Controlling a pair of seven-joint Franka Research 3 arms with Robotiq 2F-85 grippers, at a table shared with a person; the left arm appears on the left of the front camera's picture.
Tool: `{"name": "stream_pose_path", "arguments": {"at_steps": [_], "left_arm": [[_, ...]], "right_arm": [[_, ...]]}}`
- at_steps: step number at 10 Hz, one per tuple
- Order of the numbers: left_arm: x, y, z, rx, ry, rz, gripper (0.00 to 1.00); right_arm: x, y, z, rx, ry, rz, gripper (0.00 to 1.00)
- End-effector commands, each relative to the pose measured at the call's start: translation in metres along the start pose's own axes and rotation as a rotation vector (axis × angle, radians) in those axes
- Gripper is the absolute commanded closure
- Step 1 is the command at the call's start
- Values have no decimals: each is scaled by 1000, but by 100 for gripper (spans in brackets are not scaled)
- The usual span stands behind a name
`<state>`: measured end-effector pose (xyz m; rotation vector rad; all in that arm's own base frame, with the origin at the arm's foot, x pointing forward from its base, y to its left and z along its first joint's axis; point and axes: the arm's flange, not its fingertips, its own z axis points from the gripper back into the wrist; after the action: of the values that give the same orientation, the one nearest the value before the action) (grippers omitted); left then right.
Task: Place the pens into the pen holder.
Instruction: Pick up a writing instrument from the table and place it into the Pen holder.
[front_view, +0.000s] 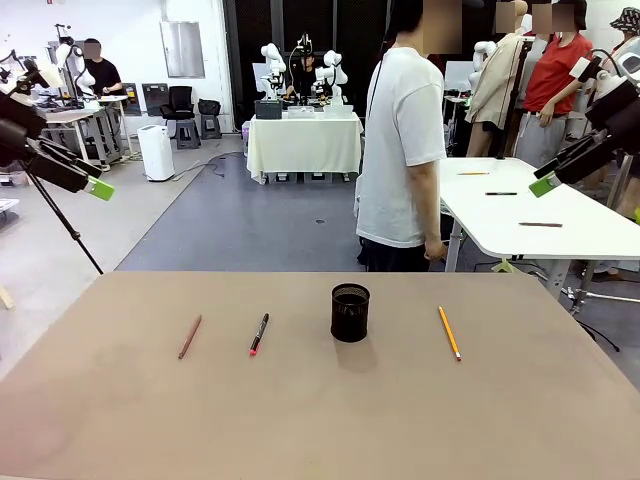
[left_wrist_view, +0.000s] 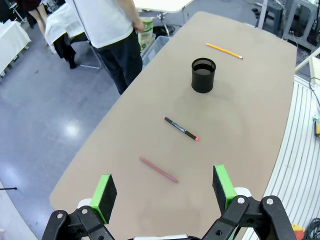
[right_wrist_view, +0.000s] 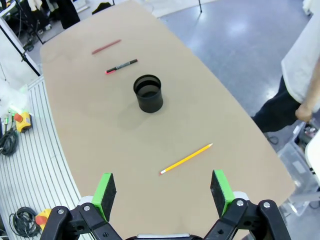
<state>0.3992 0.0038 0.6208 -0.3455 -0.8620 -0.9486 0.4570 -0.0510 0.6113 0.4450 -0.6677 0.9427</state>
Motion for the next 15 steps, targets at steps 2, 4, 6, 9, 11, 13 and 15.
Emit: {"name": "stream_pose_path", "arguments": {"at_steps": [2,4,6,9,11,13,15], "left_arm": [[1,0,2,-5,-3,8,0],[1,0,2,-5,-3,8,0],[1,0,2,-5,-3,8,0],[1,0,2,-5,-3,8,0],[0,0,0,0,0,0,0],[18,-12,-13,129,265,63,0],[24,-25,-52,145,432,131,0]], "right_arm": [[1,1,-1,5,-2,-7,0],[1,1,-1,5,-2,-7,0],[1,1,-1,5,-2,-7,0],[1,1,-1,5,-2,-7,0],[1,1,-1,5,-2,-7,0],[1,1,-1,5,-2,-7,0],[1,1,-1,5,-2,-7,0]]}}
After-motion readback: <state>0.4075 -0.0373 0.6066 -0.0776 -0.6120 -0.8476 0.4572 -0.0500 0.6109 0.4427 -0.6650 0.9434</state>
